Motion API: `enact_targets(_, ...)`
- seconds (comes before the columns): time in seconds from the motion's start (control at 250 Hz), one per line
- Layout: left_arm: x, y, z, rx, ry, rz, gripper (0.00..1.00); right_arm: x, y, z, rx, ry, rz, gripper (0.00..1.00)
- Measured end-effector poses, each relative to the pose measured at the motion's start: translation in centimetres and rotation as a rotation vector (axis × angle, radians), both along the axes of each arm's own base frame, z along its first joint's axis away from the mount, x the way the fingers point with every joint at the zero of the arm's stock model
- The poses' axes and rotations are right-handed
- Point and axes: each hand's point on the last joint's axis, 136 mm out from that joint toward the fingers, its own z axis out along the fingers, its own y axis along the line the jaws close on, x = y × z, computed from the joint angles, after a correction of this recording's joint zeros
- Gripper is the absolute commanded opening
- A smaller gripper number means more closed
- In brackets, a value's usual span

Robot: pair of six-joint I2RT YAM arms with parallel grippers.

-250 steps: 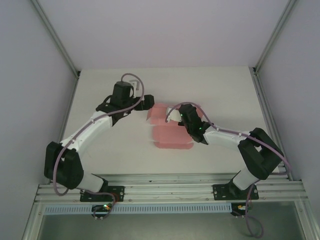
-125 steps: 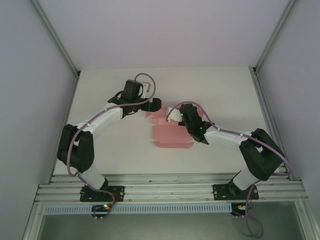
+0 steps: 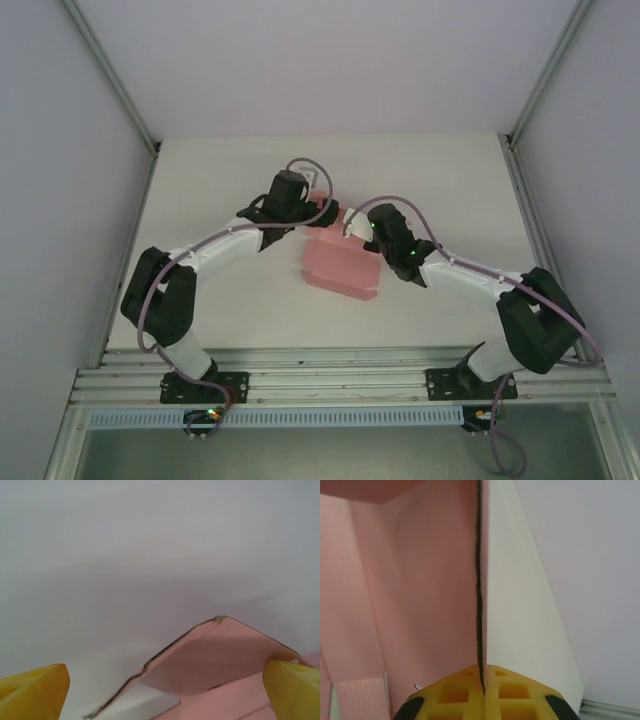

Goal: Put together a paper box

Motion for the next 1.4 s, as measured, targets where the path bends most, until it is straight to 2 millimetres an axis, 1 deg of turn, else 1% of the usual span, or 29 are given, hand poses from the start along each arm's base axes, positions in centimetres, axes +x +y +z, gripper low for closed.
enact_targets(0.148, 0.2, -0.4, 0.3, -0.013, -0.097, 0.082, 1.00, -1.2, -0.1, 0.7, 0.091, 0.020, 0.004, 0.00)
enact_targets(0.26, 0.0, -0.9, 1.3, -0.010, -0.160, 0.115, 1.00, -1.8, -0.5, 1.2, 0.169, 0.036, 0.002, 0.00)
enact_targets(0.387, -0.6, -0.5, 2.3, -0.026, -0.190, 0.127, 1.00, -2.1, -0.6, 1.9, 0.244, 0.048, 0.013, 0.00)
enact_targets(0.487, -1.5, 0.8, 3.1, -0.049, -0.188, 0.114, 1.00, -2.4, -0.1, 2.4, 0.276, 0.050, 0.037, 0.00)
enact_targets(0.555, -2.2, 1.7, 3.3, -0.079, -0.166, 0.080, 1.00, -2.4, -0.2, 2.6, 0.296, 0.051, 0.040, 0.00)
enact_targets(0.663, -3.3, 3.9, 3.2, -0.142, -0.111, 0.031, 1.00, -2.2, -0.6, 2.9, 0.322, 0.053, 0.031, 0.00)
enact_targets(0.715, -3.7, 5.2, 2.8, -0.177, -0.083, 0.015, 1.00, -2.0, -0.9, 2.9, 0.332, 0.053, 0.019, 0.00)
enact_targets(0.807, -4.7, 7.3, 1.7, -0.222, -0.030, 0.004, 1.00, -1.9, -1.3, 2.9, 0.341, 0.055, 0.008, 0.00)
enact_targets(0.935, -5.5, 9.4, 0.0, -0.242, 0.033, 0.037, 1.00, -1.9, -1.2, 2.9, 0.350, 0.061, 0.014, 0.00)
enact_targets(1.022, -4.8, 11.2, -0.7, -0.248, 0.063, 0.096, 1.00, -2.0, -1.1, 3.1, 0.360, 0.062, 0.022, 0.00)
enact_targets(1.122, -3.1, 13.3, -1.9, -0.269, 0.107, 0.176, 1.00, -2.3, -0.9, 3.2, 0.375, 0.066, 0.034, 0.00)
enact_targets(1.194, -1.8, 14.1, -2.9, -0.278, 0.142, 0.211, 1.00, -2.4, -0.8, 3.1, 0.385, 0.073, 0.038, 0.00)
enact_targets(1.262, -0.8, 13.7, -3.7, -0.285, 0.174, 0.206, 1.00, -2.4, -0.6, 3.1, 0.392, 0.078, 0.044, 0.00)
enact_targets(1.314, 0.2, 12.7, -4.0, -0.299, 0.192, 0.175, 1.00, -2.5, -0.6, 3.1, 0.393, 0.080, 0.046, 0.00)
enact_targets(1.402, 1.3, 10.8, -3.8, -0.339, 0.203, 0.102, 1.00, -2.5, -0.6, 3.1, 0.396, 0.081, 0.045, 0.00)
